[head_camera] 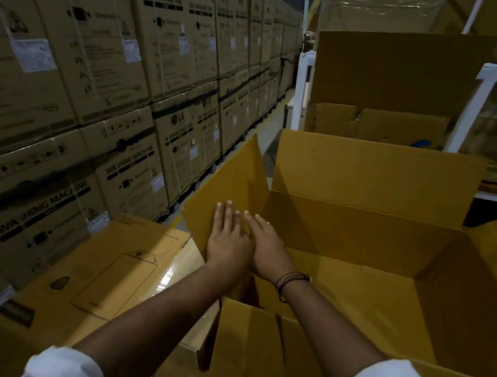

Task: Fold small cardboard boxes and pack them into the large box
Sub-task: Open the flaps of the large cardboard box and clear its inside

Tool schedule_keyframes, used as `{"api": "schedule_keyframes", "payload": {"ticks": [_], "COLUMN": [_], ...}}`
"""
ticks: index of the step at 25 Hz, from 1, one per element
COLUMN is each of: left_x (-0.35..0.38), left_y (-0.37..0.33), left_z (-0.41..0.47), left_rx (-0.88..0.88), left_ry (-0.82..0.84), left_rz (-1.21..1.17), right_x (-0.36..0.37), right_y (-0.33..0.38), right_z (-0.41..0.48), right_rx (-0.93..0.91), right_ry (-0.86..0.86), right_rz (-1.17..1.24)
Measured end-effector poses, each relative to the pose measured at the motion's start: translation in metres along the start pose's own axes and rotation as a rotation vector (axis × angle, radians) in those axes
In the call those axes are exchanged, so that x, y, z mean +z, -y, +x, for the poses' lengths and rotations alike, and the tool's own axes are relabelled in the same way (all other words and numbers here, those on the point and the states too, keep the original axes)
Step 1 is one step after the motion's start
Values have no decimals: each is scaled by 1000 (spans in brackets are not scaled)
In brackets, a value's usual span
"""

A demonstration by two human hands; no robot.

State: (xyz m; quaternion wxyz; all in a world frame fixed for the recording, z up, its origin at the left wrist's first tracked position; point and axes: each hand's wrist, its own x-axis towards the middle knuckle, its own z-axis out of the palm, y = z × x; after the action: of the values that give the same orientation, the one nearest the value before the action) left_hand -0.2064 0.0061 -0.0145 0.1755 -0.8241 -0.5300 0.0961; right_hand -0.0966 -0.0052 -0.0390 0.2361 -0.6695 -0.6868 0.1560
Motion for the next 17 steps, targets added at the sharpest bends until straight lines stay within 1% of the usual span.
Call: {"api": "schedule_keyframes", "payload": {"ticks": [1,4,6,8,9,12,13,15,17], "left_x": [5,20,23,22,23,17,14,5,-6], "left_y": [-2,-6,-19,-47,-58,-71,-77,-109,-139], "left_z": [-3,-3,-3,-1,0,-5,-7,-13,-24], "left_rx": [23,61,113,245,273,273,309,420,473], "left_ry": [48,114,110,91,83,70,66,40,20], "left_rz": [-12,-123,-188,-234,-231,-276,-304,-361,-451], "right_x": [4,12,9,2,-3,-14,-18,-36,-51], "right_y": [-1,-6,-19,-38,-44,-52,-56,-74,-101], "right_z": [0,-12,-24,-43,-51,-68,-76,-105,-135], "right_rx": [27,62,120,232,259,250,271,389,481], "right_ry": [9,12,29,-31,-60,-48,-64,-145,-202], "right_rz": [-52,-124,-146,-198,-208,-210,-208,-218,-245]}}
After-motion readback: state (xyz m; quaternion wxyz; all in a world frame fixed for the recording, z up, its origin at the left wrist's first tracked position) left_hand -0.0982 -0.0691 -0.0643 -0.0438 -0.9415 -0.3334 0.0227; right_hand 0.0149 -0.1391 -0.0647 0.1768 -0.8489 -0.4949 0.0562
